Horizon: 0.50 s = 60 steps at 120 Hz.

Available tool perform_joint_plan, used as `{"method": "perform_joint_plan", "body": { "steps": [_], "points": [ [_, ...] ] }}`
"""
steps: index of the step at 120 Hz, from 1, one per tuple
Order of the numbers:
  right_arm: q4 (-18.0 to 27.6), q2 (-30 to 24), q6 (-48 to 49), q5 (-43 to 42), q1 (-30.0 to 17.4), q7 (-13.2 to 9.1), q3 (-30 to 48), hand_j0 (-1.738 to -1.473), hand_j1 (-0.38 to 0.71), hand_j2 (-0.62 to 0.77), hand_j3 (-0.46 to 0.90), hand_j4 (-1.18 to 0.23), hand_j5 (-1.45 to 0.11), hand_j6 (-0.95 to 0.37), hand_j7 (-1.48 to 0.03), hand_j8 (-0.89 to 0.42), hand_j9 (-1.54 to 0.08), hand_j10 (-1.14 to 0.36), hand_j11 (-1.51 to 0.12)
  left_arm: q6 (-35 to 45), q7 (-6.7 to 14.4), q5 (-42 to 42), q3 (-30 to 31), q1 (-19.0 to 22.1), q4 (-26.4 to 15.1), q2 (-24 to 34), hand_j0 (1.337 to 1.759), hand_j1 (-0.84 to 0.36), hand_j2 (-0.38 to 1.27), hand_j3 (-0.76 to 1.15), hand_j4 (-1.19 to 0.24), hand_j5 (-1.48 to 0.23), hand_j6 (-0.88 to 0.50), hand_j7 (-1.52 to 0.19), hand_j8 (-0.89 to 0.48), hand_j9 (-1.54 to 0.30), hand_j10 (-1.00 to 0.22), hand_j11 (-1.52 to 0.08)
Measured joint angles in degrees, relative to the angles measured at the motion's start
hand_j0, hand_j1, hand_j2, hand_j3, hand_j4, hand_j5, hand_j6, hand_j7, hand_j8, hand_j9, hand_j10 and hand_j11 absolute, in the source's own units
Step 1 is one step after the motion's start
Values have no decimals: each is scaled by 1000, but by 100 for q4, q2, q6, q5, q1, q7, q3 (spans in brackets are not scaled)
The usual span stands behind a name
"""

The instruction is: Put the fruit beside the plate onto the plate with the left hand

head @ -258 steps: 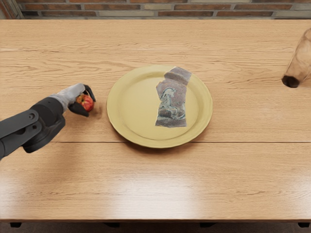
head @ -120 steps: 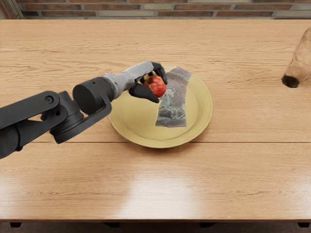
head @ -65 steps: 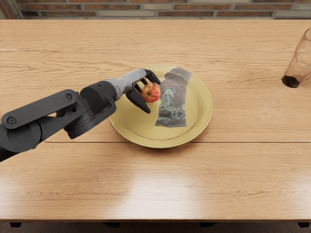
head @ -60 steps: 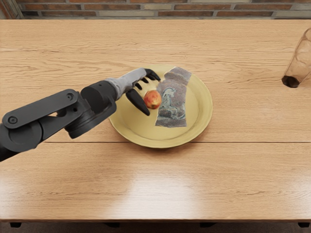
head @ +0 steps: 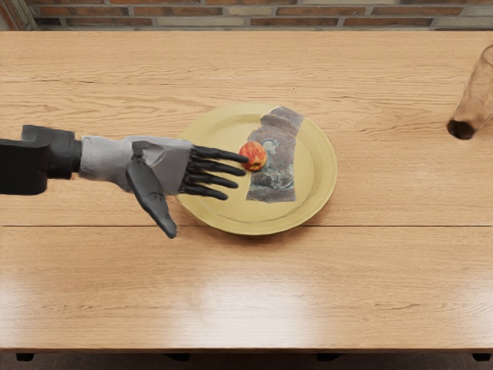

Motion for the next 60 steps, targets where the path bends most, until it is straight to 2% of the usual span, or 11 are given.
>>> {"method": "perform_joint_plan", "body": {
  "steps": [9,21,34,60],
  "points": [
    [30,0,2,1,1,-2,-2,-1658,-349,0,0,0,0,0,0,0,0,0,0,-183,0,-1233,39,9,-104,492,1658,301,13,0,-37,-59,-30,-58,-31,-57,-43,-56],
    [84,0,-1,1,-1,1,-3,-1658,-349,0,0,0,0,0,0,0,0,0,0,-290,0,-2147,66,28,-164,876,1658,311,10,0,-30,-46,-25,-46,-26,-45,-33,-45],
    [120,0,0,2,0,1,-4,-1658,-349,0,0,0,0,0,0,0,0,0,0,-334,0,-2635,72,287,-185,1517,1658,316,7,0,-25,-38,-22,-38,-22,-37,-27,-37],
    [177,0,1,-2,3,4,-6,-1658,-349,0,0,0,0,0,0,0,0,0,0,-357,0,-2930,77,443,-178,2157,1658,322,5,0,-18,-30,-16,-30,-17,-30,-20,-30]
  ]
}}
